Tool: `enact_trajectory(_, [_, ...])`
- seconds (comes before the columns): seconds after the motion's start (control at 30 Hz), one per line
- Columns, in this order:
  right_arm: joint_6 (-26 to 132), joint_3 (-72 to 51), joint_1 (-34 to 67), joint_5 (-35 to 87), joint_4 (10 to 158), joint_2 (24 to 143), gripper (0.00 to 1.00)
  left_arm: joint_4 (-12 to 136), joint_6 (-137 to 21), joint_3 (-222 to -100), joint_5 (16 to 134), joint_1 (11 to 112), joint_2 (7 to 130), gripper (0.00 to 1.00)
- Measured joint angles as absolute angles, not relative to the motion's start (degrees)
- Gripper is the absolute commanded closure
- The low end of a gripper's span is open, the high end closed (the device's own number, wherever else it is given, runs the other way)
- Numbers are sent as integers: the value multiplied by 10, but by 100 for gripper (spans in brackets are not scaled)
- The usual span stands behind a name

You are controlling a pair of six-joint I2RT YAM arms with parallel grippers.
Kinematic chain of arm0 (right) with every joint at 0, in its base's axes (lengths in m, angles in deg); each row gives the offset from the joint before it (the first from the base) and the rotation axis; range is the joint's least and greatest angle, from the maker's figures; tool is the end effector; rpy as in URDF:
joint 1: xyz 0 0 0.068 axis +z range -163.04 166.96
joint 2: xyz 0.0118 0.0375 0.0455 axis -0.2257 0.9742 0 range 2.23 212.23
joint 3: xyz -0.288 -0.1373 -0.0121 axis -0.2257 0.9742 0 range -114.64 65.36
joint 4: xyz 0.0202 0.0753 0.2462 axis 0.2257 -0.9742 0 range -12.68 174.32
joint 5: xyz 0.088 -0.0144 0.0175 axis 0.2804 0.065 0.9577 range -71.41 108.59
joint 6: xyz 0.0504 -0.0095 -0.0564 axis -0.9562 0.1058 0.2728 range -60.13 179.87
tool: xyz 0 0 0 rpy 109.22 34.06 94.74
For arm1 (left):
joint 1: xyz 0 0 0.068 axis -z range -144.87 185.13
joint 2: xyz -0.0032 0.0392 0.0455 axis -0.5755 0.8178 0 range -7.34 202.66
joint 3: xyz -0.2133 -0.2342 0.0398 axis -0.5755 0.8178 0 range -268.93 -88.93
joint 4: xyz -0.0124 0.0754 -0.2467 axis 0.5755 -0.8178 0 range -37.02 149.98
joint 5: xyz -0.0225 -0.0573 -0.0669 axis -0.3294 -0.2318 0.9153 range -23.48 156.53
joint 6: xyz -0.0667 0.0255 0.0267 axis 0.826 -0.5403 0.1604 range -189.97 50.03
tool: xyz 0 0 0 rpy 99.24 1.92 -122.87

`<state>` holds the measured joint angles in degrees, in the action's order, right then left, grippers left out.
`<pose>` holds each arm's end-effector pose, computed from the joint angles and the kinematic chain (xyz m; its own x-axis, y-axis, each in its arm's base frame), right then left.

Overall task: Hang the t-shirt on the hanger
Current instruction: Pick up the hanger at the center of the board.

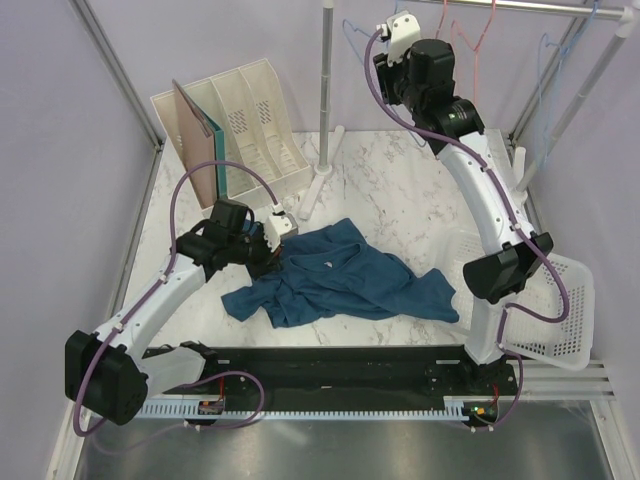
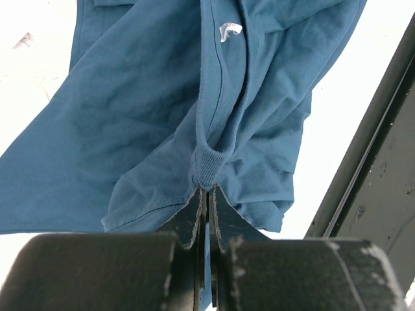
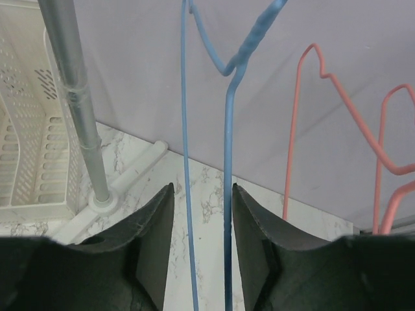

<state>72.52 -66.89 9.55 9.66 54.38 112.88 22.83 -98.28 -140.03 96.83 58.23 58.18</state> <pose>0.4367 0.1708 0.5300 -0.0786 -0.2670 -0.9605 -0.2613 0.9353 -0.2386 0.1899 -0.1164 0.2936 -0.3369 0.5890 -0.7346 0.8939 0.4451 -0.0532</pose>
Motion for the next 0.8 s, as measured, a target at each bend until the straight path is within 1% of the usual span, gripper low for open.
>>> enact_trajectory(0.03, [728, -663, 95, 98, 545, 1129, 61, 228, -983, -1400, 968, 583, 581, 98])
enact_trajectory(0.07, [729, -660, 95, 99, 545, 1130, 69, 229, -983, -1400, 968, 583, 581, 98])
enact_trajectory(0.1, [731, -659, 95, 101, 547, 1131, 74, 228, -983, -1399, 968, 583, 581, 98])
enact_trajectory(0.13, [732, -659, 96, 103, 549, 1132, 82, 228, -983, -1399, 968, 583, 581, 98])
enact_trajectory(0.17, [733, -659, 96, 105, 551, 1132, 96, 228, -983, -1399, 968, 583, 581, 98])
enact_trajectory(0.2, [734, -659, 95, 107, 553, 1132, 99, 229, -983, -1399, 969, 583, 581, 98])
enact_trajectory(0.5, [736, -659, 95, 105, 575, 1124, 100, 229, -981, -1399, 971, 584, 581, 98])
enact_trajectory(0.8, [747, -652, 96, 105, 580, 1058, 100, 228, -975, -1399, 971, 584, 581, 98])
